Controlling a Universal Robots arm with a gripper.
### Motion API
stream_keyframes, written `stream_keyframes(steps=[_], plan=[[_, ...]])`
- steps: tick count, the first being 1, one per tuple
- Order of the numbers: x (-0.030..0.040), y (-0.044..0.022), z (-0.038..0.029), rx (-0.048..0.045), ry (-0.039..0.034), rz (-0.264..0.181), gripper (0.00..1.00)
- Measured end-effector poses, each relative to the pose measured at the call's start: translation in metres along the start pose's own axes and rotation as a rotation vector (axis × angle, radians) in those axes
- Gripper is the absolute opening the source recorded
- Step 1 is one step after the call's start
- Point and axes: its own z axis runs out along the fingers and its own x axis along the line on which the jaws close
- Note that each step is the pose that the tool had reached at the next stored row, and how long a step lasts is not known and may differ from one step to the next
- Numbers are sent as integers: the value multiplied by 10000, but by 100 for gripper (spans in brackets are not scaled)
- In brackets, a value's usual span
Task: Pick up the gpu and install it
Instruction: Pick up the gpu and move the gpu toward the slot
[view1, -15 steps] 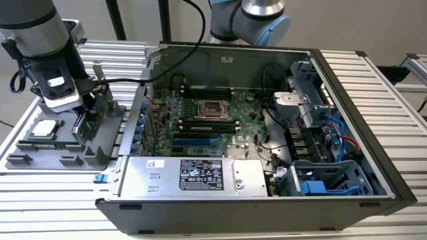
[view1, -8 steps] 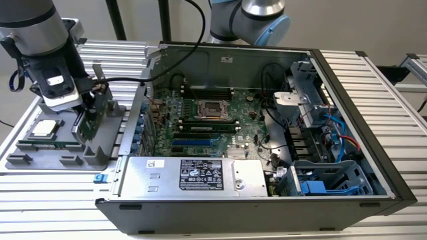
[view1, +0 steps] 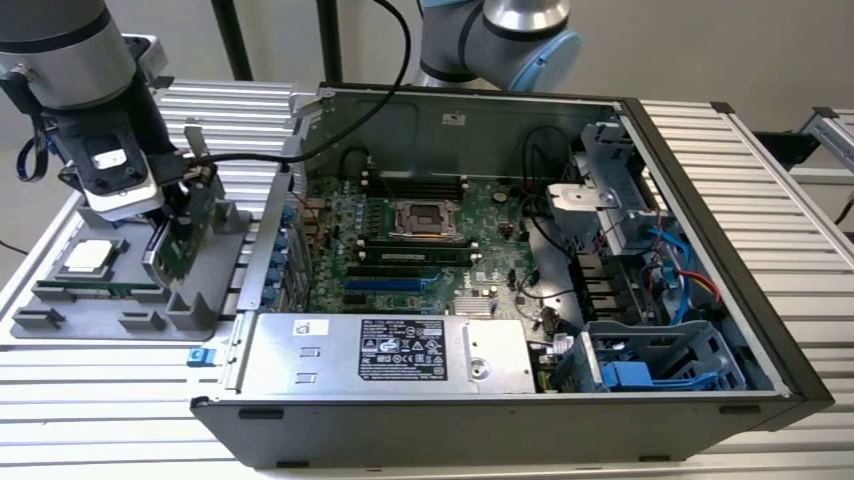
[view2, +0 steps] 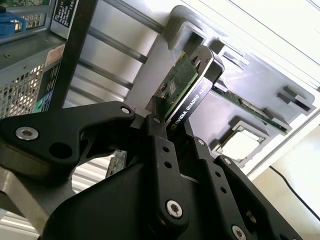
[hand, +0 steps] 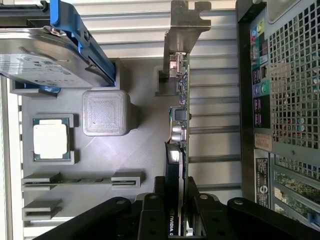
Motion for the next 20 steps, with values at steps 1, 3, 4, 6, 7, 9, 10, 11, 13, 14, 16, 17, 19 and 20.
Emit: stream_keyframes(steps=[1,3,4,6,7,9,10,11,13,14,16,17,19,20], plan=[[0,0,-3,1,1,0,0],[0,0,-10,2,3,1,0],[0,1,-14,2,2,0,0],[0,1,-24,1,2,0,0],[0,2,-30,1,2,0,0],[0,2,-39,1,1,0,0],[0,3,-45,1,1,1,0],[0,3,-50,1,2,0,0],[-1,4,-61,1,1,0,0],[-1,4,-67,1,1,0,0],[-1,5,-78,0,1,0,0],[-1,5,-84,1,1,0,0],[-1,6,-95,1,1,0,0],[-1,6,-102,1,1,0,0]])
